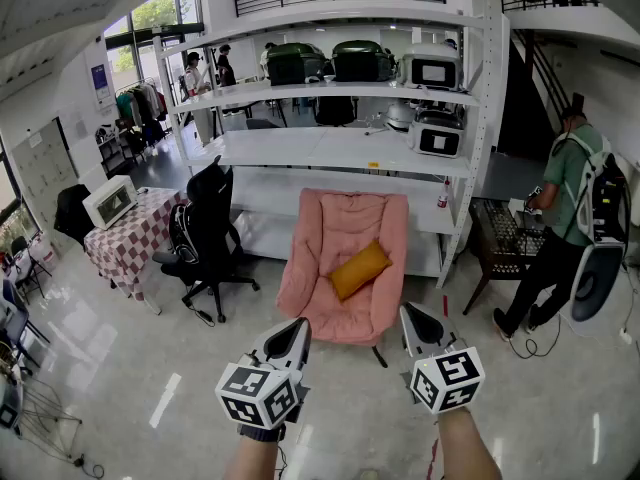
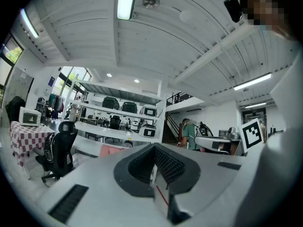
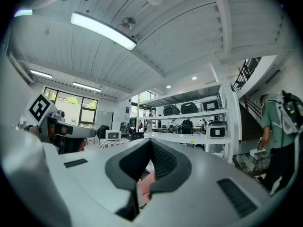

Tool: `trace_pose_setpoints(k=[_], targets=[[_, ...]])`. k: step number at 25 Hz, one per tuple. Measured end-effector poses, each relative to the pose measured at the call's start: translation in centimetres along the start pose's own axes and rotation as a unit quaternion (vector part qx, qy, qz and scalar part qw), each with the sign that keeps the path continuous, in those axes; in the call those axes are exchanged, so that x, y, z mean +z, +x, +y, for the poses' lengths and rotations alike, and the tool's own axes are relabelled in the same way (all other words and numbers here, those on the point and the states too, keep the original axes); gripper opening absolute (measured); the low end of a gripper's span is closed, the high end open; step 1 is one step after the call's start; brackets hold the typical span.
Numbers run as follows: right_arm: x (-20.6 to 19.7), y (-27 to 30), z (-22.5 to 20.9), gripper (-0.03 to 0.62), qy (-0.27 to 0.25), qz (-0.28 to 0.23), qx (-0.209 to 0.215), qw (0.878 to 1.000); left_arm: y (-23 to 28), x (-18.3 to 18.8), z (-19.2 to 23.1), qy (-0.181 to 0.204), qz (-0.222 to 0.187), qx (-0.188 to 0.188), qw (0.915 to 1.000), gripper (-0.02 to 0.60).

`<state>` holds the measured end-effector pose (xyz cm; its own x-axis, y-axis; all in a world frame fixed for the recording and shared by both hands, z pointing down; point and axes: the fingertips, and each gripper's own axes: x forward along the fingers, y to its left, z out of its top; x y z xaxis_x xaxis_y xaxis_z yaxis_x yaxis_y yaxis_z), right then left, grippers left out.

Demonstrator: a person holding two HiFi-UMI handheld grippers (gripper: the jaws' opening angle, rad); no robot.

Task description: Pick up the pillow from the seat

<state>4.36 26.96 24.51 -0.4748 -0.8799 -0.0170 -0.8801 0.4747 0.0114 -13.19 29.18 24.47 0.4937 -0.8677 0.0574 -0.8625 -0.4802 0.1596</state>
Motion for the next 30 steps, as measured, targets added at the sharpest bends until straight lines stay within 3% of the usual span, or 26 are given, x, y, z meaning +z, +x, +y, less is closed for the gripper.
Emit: trace_pose_setpoints(k=[16,30], targets=[[-0.5,-1.0,-1.5,0.003,0.030,-0.008,0.007,1.000,0.8,-0.4,-1.2,0.003,0.000,0.000,1.0000,0.006],[-1.6,-1.5,-6.8,0.003,0.046,-0.006,0.014,0.999,4.6,-1.5,-3.5,0.005,-0.002,0.017,0.9998,0.006]])
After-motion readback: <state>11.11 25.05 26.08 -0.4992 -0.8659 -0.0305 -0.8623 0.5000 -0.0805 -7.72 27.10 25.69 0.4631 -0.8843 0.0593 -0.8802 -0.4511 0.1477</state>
